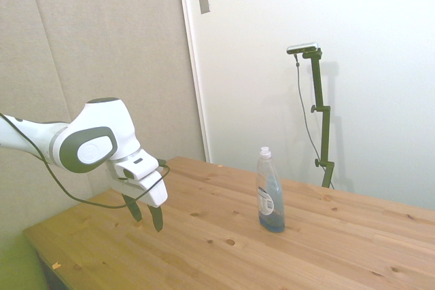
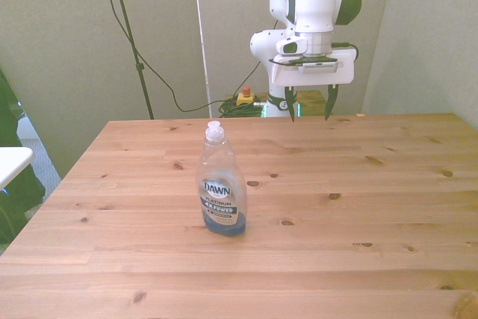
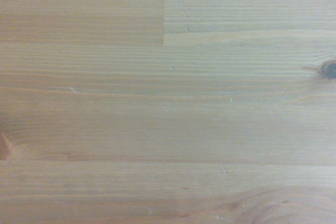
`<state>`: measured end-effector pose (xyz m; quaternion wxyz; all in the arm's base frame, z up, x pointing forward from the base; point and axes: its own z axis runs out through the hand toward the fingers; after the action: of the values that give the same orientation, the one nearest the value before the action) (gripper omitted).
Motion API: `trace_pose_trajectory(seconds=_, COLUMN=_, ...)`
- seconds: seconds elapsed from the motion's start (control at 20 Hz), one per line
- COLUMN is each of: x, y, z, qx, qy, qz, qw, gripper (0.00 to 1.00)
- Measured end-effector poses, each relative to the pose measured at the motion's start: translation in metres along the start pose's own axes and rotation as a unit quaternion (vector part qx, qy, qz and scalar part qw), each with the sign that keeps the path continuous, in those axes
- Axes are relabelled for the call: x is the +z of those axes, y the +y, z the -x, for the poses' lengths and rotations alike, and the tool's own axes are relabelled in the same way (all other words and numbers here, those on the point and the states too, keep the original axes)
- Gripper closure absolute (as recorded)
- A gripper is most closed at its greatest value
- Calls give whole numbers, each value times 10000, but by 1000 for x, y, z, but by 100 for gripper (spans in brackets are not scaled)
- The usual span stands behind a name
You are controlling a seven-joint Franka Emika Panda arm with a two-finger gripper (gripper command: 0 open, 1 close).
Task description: Knock down the dish soap
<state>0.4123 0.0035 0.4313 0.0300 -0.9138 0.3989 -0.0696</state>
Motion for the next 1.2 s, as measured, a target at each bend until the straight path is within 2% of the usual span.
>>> trace_pose_trajectory(seconds=0.25, x=-6, y=2, z=-11, qx=76, qy=154, qz=-97, qw=9998, gripper=0)
trace_pose_trajectory(seconds=0.55, x=-36, y=19, z=-89, qx=581, qy=628, qz=-245, qw=9960, gripper=0)
trace_pose_trajectory(seconds=0.75, x=-43, y=14, z=-141, qx=786, qy=833, qz=-335, qw=9929, gripper=0)
trace_pose_trajectory(seconds=0.8, x=-44, y=12, z=-152, qx=809, qy=888, qz=-349, qw=9921, gripper=100)
trace_pose_trajectory(seconds=1.2, x=-29, y=3, z=-200, qx=999, qy=1136, qz=-321, qw=9880, gripper=100)
